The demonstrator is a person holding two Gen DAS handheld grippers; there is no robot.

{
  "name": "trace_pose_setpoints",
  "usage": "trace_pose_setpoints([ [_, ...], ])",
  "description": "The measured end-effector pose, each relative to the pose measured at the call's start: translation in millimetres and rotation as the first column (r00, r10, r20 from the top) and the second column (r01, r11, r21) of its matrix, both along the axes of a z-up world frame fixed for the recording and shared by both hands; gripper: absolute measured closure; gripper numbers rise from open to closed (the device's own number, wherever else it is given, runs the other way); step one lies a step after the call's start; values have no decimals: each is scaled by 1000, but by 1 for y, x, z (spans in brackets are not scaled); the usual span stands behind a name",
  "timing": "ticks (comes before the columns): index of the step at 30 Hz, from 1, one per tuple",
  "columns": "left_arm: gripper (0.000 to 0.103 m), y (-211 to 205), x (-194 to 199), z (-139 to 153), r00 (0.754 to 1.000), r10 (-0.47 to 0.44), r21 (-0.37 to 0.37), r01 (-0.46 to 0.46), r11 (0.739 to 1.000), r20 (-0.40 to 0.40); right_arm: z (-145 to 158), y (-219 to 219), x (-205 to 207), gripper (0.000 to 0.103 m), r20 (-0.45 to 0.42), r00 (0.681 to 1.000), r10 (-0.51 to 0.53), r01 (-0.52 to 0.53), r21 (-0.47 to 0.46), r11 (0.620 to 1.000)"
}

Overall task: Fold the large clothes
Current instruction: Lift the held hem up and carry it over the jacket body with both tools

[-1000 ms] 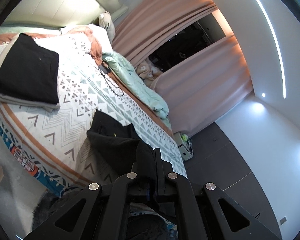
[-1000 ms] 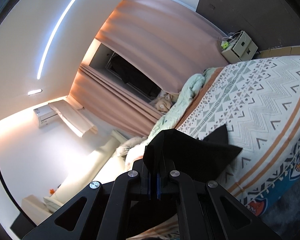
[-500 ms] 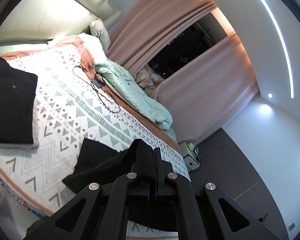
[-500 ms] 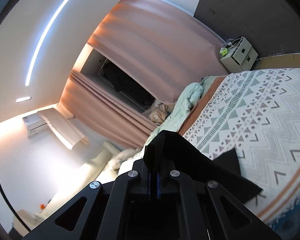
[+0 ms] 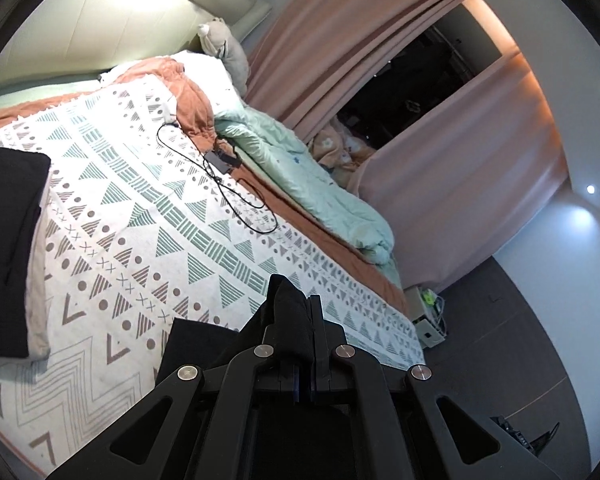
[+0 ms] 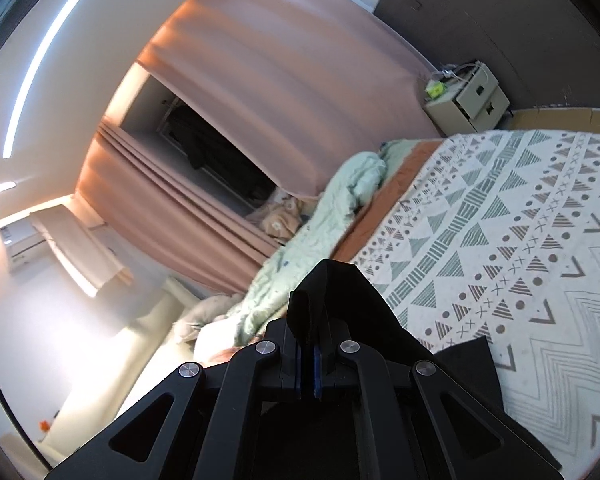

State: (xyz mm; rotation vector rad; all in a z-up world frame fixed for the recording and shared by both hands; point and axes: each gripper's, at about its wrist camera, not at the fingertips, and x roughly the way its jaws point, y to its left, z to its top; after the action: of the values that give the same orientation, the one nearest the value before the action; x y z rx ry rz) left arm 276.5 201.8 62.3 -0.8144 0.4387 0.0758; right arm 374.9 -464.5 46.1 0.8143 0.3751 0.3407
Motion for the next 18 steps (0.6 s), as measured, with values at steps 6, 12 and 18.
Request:
trace_pose_setpoints([
  [6,101,9,65,-38,998,1,-5,-2,1000,-63,-35,13,55,98,-79,996,-30,26,-46,999],
  [12,101,16,117,-98,990,-14,-18,11,1000,-143,-89,16,96,98,-177,984,-30,21,-53,998],
  [18,101,23,155,-149,971,-26,-34,18,999,-240,-132,27,127,98,-256,965,-57,26,-124,992],
])
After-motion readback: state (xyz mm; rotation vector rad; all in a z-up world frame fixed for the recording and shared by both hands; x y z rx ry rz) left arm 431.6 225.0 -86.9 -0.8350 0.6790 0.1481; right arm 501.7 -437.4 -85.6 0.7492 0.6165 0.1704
